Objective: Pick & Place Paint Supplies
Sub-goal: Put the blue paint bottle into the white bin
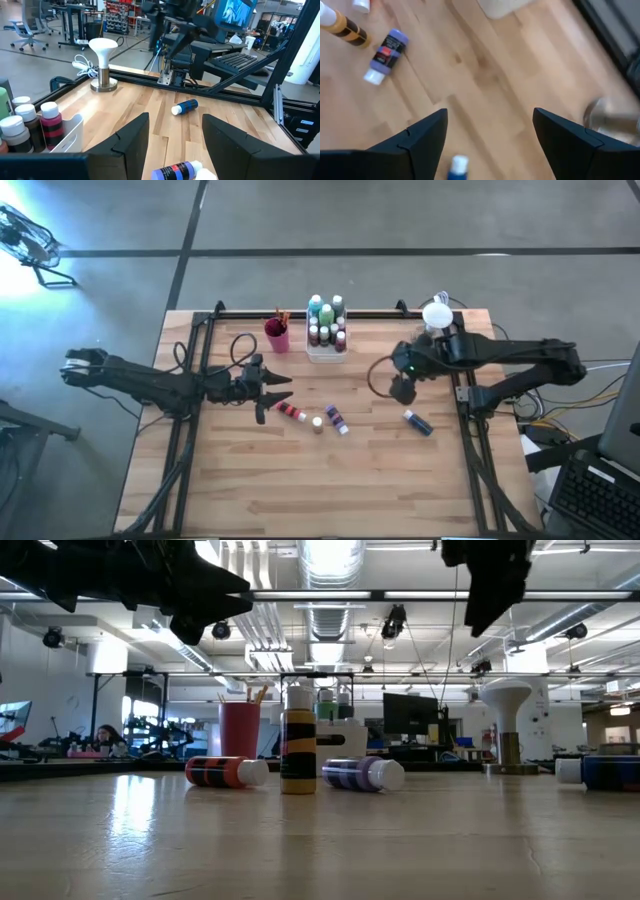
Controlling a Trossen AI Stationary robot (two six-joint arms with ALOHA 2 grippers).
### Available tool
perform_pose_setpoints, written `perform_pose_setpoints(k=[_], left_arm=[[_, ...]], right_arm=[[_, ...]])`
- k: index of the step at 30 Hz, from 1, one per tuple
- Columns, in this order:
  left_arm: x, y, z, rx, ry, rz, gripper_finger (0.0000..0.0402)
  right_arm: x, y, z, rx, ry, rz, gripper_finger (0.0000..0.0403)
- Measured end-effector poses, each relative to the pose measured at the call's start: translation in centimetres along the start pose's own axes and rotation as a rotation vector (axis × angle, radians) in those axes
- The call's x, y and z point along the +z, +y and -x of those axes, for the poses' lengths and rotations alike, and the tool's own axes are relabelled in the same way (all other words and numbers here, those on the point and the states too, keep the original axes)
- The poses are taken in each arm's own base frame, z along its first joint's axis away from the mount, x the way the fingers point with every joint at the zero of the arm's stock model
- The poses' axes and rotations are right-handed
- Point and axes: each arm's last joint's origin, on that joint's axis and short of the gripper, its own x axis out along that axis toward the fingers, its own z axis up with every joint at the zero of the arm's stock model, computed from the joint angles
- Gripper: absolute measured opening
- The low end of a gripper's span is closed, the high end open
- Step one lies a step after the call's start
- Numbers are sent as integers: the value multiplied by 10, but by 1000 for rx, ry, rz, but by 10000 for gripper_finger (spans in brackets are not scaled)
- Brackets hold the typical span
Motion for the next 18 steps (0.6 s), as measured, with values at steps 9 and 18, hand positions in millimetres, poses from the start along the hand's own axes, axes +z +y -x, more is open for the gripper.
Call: perform_pose_setpoints(k=[9, 18], left_arm=[[0, 0, 0, -1, -1, 2, 190], [0, 0, 0, 0, -1, 19, 190]], right_arm=[[-17, 6, -2, -4, 178, -134, 292], [-4, 16, -53, 83, 481, -101, 260]])
